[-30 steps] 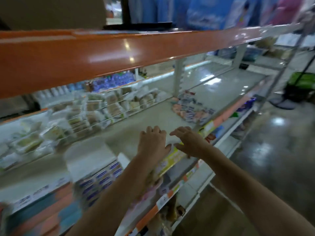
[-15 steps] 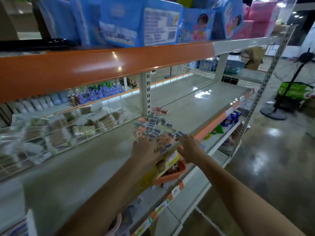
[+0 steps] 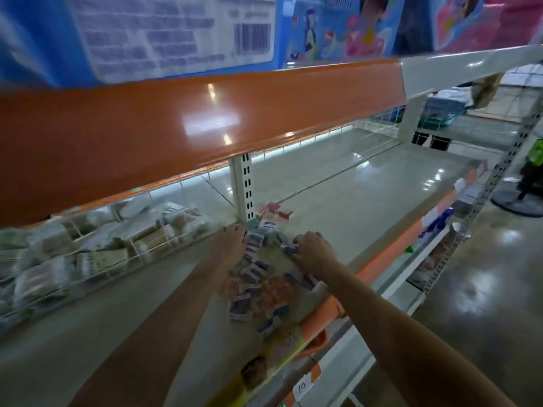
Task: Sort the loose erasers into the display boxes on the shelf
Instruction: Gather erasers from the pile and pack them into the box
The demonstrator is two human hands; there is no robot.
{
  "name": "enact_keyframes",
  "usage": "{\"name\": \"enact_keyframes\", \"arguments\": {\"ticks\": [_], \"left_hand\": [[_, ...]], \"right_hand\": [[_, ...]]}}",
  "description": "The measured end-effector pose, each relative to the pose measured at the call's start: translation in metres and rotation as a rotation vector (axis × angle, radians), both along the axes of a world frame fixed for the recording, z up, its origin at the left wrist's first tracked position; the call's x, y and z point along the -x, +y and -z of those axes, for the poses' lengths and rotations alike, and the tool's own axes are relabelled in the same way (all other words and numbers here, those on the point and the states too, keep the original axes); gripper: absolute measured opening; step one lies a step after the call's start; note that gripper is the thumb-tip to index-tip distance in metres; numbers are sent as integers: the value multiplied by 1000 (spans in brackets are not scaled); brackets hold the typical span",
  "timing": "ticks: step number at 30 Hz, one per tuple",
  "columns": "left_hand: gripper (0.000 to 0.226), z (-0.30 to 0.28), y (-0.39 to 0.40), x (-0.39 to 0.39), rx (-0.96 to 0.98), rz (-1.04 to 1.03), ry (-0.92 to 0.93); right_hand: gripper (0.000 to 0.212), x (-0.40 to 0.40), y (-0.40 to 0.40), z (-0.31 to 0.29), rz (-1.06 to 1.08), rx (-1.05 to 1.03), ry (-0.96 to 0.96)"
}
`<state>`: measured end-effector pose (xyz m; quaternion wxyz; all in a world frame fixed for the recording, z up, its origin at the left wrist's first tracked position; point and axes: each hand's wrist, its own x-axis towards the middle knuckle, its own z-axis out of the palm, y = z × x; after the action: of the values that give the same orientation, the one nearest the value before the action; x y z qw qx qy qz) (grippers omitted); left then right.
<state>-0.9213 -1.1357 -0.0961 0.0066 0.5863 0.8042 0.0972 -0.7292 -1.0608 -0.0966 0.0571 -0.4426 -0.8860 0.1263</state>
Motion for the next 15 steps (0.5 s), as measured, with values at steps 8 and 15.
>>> {"name": "enact_keyframes", "arguments": {"ticks": [8, 15], "left_hand": [[26, 10, 9, 6, -119, -20, -7], [21, 9, -11, -7, -282, -92, -40]], "right_hand": [[35, -4, 33, 11, -150, 31, 157], [24, -9, 48, 11, -292, 76, 284]]}}
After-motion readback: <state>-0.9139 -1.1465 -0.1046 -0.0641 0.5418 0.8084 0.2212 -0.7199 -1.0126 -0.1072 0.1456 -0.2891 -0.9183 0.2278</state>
